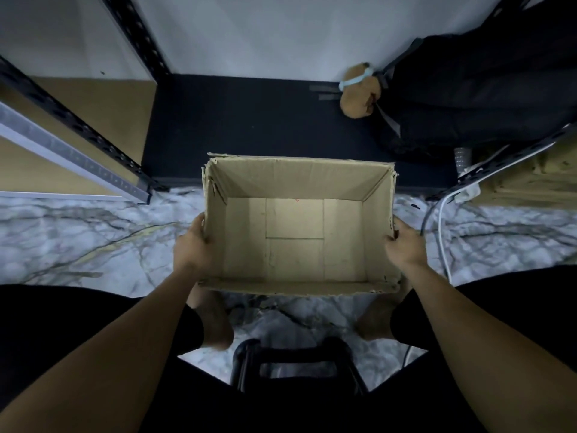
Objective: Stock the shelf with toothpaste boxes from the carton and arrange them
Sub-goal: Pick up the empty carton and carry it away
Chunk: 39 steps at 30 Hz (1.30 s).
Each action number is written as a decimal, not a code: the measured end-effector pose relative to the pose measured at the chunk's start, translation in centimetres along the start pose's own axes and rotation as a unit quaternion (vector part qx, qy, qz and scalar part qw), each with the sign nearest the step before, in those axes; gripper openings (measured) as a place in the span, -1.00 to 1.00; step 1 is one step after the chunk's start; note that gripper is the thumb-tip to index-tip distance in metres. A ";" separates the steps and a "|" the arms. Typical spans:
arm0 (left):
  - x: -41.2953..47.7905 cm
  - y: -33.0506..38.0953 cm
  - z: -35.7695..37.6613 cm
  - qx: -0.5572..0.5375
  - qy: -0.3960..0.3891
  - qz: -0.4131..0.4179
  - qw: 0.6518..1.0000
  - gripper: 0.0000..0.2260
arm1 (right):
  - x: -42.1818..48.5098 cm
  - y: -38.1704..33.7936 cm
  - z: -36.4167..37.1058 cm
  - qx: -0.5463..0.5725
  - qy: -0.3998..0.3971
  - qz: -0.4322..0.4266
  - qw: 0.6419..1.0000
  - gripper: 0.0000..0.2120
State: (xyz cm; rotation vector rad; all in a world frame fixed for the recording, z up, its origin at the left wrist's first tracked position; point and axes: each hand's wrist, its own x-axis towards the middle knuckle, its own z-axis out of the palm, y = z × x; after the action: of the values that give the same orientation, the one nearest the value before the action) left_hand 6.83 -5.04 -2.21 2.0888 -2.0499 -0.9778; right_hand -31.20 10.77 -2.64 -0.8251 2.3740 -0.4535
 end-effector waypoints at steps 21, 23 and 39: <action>-1.5 3.9 -5.4 0.013 0.081 0.095 0.992 -0.47 | -2.4 -2.4 -6.2 0.064 0.078 0.000 0.995 -0.55; -2.0 4.9 -6.9 0.015 0.101 0.117 0.988 -0.48 | -2.7 -2.6 -7.8 0.074 0.084 -0.013 0.994 -0.54; -8.0 14.7 -19.0 0.046 0.143 0.227 0.962 -0.60 | -9.6 -7.4 -22.1 0.052 0.195 -0.103 0.974 -0.59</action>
State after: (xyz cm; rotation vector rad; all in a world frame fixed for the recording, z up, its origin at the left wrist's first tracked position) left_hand 3.36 -6.70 22.84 1.5601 -2.2921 -0.4886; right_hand -35.41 14.15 22.00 -1.0146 2.5977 -0.8881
